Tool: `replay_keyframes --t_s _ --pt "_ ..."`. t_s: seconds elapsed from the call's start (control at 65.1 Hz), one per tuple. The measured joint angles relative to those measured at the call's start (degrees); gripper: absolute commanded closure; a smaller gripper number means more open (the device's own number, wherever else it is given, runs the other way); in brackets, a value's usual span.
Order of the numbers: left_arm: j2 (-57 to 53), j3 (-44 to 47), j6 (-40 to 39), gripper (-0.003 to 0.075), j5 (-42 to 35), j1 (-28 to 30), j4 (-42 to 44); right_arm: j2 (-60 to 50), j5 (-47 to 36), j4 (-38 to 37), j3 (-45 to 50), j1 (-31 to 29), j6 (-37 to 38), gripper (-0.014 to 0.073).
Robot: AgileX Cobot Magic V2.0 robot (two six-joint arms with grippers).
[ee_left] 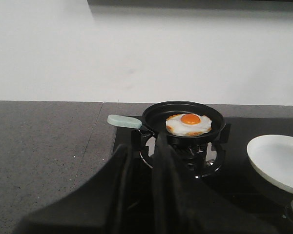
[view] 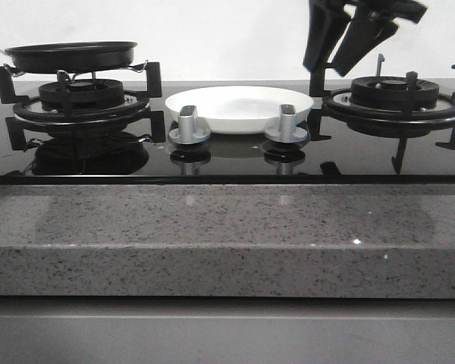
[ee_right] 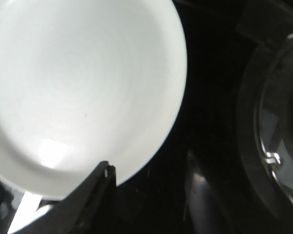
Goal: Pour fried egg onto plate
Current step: 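Lower the right gripper onto the rim of the white plate, then grasp the plate rim with the right gripper and lift it up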
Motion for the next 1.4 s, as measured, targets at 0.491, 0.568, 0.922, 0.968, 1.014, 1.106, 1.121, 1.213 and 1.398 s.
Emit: replay_keyframes --t_s 0.491,0.568,0.922,0.968,1.014,1.106,1.121,1.213,1.398 --pt "0.00 0.00 0.00 0.0608 0.00 0.00 0.00 12.79 4.67 -0.15 -12.22 0.00 1.12 0.0356" --pt "0.00 0.00 0.00 0.0608 0.00 0.00 0.00 13.15 4.67 -0.15 -12.56 0.00 1.12 0.0444" --pt "0.00 0.00 0.00 0.0608 -0.10 0.00 0.00 13.54 0.49 2.36 -13.62 0.00 2.86 0.0659" --pt "0.00 0.00 0.00 0.0608 -0.10 0.00 0.00 13.64 0.49 2.50 -14.64 0.00 3.09 0.0662" --pt "0.00 0.00 0.00 0.0608 -0.10 0.00 0.00 13.69 1.14 2.54 -16.07 0.00 3.09 0.0662" --pt "0.00 0.00 0.00 0.0608 -0.10 0.00 0.00 13.69 3.23 2.76 -19.14 0.00 4.26 0.0662" --pt "0.00 0.00 0.00 0.0608 -0.10 0.00 0.00 13.69 3.50 2.87 -19.56 0.00 4.68 0.0662" --pt "0.00 0.00 0.00 0.0608 -0.10 0.00 0.00 12.61 4.72 3.14 -20.85 0.00 6.28 0.0662" --pt "0.00 0.00 0.00 0.0608 -0.10 0.00 0.00 6.91 5.70 3.23 -19.57 0.00 7.23 0.0662"
